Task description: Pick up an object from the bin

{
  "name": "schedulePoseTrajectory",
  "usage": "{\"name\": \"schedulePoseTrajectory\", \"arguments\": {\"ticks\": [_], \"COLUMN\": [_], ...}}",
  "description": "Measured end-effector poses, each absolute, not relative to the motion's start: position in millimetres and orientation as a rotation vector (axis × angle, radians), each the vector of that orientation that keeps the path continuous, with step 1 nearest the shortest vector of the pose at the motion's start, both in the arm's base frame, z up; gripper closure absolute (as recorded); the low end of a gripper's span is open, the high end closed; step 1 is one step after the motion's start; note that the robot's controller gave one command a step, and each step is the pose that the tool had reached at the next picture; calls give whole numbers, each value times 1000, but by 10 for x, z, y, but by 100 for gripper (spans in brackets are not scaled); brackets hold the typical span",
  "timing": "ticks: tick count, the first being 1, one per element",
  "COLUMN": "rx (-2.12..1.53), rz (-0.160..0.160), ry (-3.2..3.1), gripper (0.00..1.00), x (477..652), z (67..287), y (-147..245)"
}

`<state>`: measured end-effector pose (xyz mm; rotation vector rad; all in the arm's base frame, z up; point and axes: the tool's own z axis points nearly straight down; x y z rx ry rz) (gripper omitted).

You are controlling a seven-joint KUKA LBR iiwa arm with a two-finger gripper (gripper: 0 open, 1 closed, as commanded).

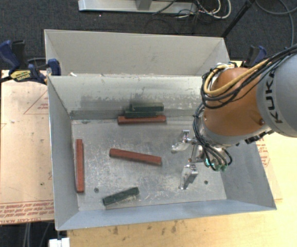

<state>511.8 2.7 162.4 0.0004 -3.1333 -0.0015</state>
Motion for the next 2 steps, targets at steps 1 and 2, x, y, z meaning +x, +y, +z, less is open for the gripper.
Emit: {"name": "schedulePoseTrajectory", "arguments": {"ticks": [1, 2], "rx": [0, -125], "rz": [-2, -4], "ry": [-3141, -3152], "gripper": [0, 100], "x": [5136, 5715], "z": [1664, 779], "y": [27, 406]}}
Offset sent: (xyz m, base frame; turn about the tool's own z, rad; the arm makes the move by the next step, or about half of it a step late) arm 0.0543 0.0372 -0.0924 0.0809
